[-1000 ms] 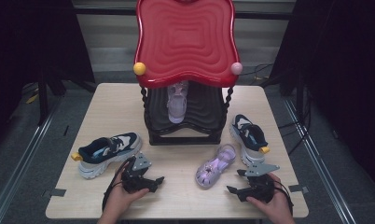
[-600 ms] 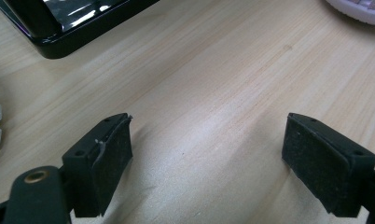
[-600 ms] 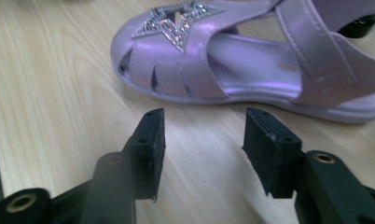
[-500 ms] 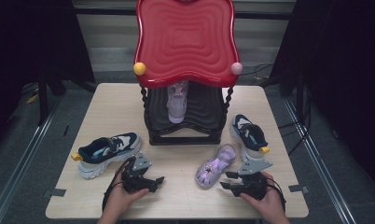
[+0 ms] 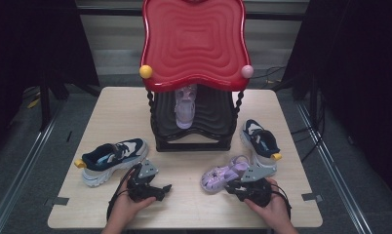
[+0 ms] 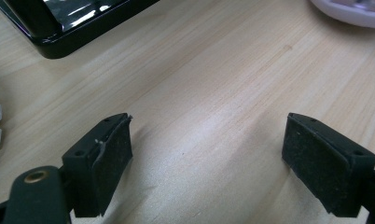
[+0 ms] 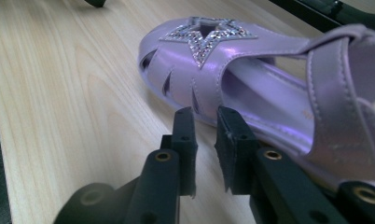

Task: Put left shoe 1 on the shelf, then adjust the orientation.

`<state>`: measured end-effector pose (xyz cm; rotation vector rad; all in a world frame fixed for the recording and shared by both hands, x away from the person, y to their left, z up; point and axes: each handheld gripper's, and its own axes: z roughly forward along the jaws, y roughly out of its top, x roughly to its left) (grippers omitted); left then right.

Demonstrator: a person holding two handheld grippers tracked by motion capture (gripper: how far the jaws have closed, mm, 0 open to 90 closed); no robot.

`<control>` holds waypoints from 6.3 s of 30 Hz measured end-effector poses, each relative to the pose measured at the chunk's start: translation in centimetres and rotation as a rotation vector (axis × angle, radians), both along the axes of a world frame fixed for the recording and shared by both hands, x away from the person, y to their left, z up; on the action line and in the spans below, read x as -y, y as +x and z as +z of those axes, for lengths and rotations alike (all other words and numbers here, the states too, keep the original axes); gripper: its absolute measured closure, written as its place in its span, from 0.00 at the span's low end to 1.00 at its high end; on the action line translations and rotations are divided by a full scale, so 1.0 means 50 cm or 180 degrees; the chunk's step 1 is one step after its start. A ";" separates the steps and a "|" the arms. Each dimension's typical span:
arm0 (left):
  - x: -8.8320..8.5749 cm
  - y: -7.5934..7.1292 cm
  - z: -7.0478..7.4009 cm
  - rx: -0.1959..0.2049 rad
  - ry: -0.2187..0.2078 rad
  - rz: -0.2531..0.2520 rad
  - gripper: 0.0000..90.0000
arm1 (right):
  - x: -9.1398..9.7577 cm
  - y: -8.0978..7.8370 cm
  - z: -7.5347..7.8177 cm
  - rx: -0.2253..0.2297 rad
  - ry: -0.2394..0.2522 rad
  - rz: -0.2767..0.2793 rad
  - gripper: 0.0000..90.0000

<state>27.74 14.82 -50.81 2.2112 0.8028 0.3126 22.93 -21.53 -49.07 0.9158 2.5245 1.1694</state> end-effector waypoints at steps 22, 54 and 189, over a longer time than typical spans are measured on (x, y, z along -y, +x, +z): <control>0.000 0.000 0.000 -0.0003 0.0006 0.0005 0.17 | 0.017 -0.024 -0.003 -0.0098 0.0098 -0.0017 0.69; 0.000 0.000 0.000 0.0002 0.0007 0.0004 0.17 | 0.124 -0.016 -0.016 -0.0015 0.0034 -0.0523 0.32; 0.000 0.000 0.000 0.0002 0.0000 0.0005 0.17 | 0.037 -0.006 -0.008 0.0227 0.0341 -0.0631 0.40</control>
